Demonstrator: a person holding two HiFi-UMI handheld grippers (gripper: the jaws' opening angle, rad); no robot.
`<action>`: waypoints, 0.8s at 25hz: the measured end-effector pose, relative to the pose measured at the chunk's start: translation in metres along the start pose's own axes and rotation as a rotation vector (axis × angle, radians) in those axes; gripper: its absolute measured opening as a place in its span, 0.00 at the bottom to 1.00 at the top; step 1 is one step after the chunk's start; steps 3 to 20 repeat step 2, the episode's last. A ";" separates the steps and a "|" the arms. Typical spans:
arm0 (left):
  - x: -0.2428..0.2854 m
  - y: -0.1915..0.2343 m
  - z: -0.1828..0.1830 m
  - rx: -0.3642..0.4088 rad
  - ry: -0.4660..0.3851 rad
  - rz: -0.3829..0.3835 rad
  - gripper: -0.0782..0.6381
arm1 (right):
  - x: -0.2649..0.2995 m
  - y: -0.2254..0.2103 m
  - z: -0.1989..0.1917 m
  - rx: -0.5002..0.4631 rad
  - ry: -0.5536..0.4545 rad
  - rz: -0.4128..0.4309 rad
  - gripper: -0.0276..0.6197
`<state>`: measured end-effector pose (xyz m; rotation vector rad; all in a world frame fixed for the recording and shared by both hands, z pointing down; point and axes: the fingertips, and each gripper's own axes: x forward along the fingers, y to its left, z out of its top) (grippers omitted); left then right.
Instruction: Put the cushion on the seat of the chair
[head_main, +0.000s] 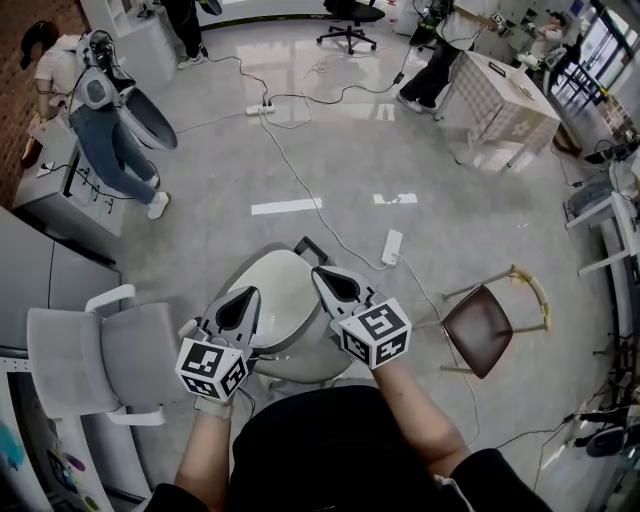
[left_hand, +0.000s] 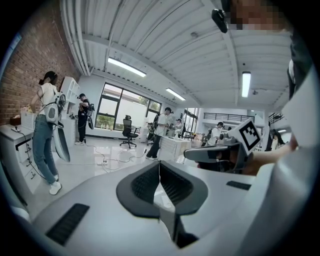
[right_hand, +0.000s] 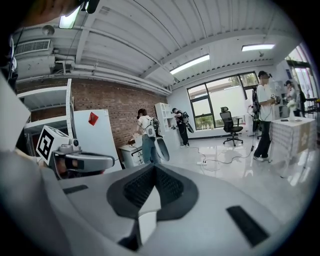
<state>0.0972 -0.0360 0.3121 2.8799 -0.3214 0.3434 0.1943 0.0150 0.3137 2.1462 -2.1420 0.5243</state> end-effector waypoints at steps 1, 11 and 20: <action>0.000 -0.001 0.001 0.001 -0.001 -0.002 0.13 | -0.001 0.000 0.001 0.001 -0.005 -0.003 0.05; 0.000 -0.001 0.001 0.002 -0.002 -0.004 0.13 | -0.002 -0.001 0.002 0.002 -0.011 -0.005 0.05; 0.000 -0.001 0.001 0.002 -0.002 -0.004 0.13 | -0.002 -0.001 0.002 0.002 -0.011 -0.005 0.05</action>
